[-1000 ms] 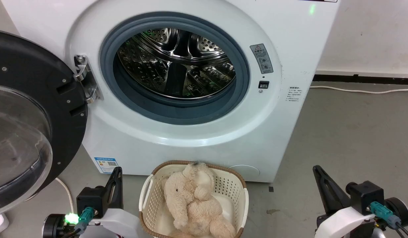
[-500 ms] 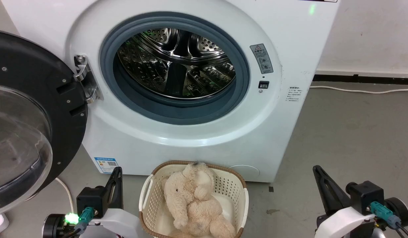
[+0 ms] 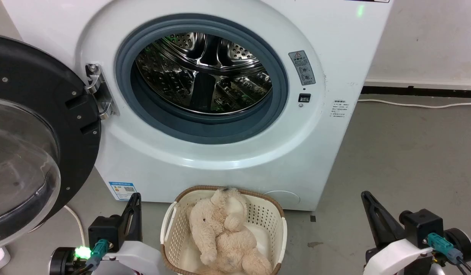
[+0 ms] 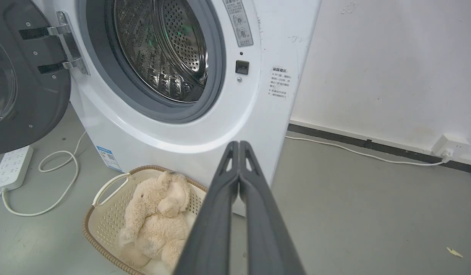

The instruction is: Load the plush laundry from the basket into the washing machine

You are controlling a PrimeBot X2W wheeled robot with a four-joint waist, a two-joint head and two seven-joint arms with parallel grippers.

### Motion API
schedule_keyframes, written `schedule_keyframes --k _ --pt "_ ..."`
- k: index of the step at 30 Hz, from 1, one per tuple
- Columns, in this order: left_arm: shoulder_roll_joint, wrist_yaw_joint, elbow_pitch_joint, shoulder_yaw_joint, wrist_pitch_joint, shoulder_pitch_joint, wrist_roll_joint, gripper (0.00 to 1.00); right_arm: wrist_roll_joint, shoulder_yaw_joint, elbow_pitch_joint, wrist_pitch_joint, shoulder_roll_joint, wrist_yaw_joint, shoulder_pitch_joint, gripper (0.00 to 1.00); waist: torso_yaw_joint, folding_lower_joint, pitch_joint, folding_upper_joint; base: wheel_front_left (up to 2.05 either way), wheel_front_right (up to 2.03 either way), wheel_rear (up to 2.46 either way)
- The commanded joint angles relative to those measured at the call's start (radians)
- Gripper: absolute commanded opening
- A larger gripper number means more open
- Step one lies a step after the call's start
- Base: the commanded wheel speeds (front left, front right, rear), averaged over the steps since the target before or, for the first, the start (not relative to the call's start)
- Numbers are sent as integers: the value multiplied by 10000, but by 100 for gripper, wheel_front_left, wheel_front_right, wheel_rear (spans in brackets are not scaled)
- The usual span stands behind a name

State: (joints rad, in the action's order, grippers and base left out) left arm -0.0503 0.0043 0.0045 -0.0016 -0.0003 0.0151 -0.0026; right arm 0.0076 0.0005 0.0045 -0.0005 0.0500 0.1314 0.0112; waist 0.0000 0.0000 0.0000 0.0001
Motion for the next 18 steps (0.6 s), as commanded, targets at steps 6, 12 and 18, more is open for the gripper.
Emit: schedule_keyframes --k 6,12,18 --pt "1 -43 -45 16 3 -151 26 0 -76 -5 -45 5 2 -7 -112 0 0 0 0 -1 0 0 0" --pt "1 -43 -45 16 3 -151 26 0 -76 -5 -45 5 2 -7 -112 0 0 0 0 -1 0 0 0" --pt "1 -43 -45 16 3 -151 26 0 -76 -5 -45 5 2 -7 -112 0 0 0 0 -1 0 0 0"
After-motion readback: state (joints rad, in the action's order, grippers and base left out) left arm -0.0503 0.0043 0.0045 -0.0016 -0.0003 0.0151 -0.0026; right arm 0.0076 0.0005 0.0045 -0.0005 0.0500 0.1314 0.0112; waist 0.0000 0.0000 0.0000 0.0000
